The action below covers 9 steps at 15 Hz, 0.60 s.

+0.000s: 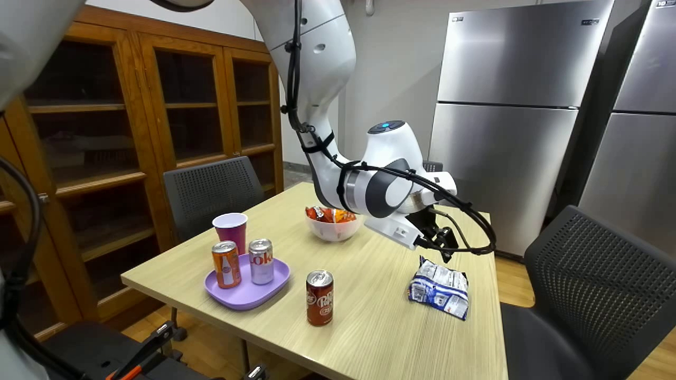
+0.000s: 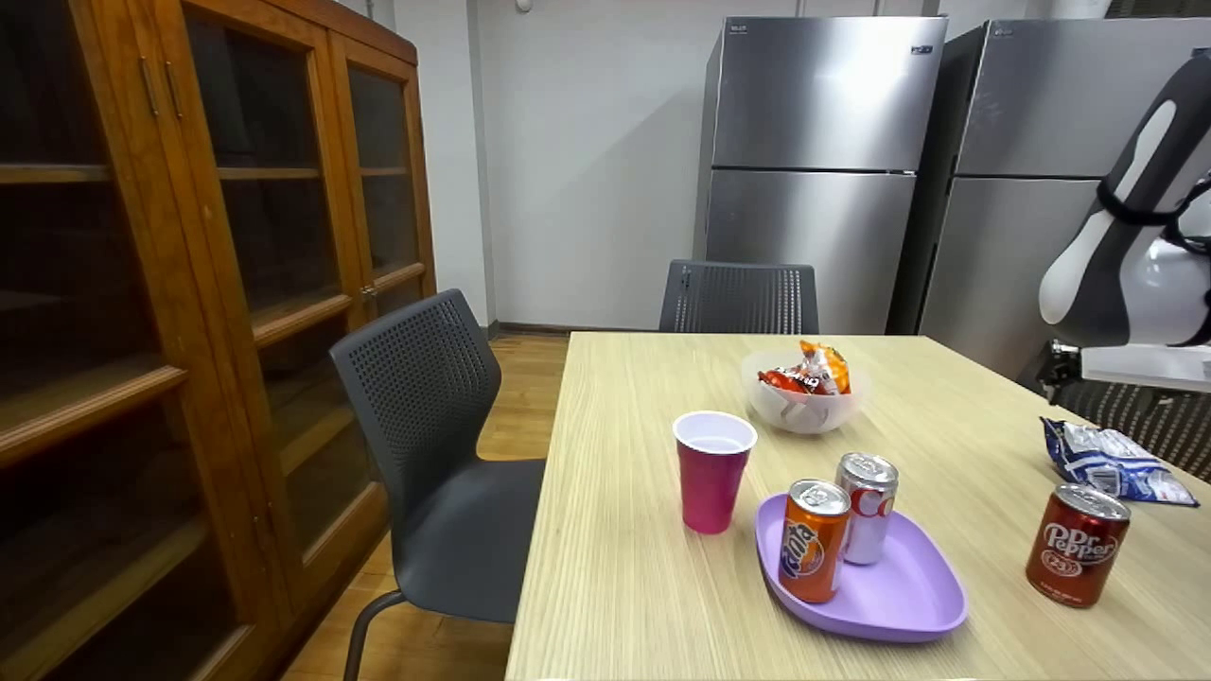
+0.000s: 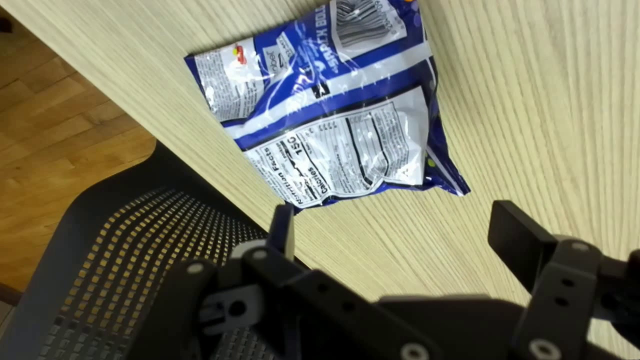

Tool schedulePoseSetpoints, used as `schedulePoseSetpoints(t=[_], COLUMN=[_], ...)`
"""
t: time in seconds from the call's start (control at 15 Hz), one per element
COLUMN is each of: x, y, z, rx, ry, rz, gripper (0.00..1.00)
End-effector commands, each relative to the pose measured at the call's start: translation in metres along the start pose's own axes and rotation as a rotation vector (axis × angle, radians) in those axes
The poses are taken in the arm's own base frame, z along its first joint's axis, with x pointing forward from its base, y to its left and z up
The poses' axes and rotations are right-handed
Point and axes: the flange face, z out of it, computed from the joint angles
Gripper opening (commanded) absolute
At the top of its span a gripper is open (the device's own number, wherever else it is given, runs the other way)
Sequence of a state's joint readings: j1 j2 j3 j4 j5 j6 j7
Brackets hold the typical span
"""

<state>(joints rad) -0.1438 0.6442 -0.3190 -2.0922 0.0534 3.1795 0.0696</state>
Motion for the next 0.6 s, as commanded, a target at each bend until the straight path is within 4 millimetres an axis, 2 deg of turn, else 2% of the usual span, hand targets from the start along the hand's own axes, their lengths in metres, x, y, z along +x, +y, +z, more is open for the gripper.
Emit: schedulePoseSetpoints(t=[0.0,0.53], x=[0.005,0.017], y=[-0.003,-0.026], z=[0.006,0.020], rx=[-0.016,-0.019], ry=[-0.020,-0.014], rz=[0.025,-0.001], gripper=[1.00,1.00])
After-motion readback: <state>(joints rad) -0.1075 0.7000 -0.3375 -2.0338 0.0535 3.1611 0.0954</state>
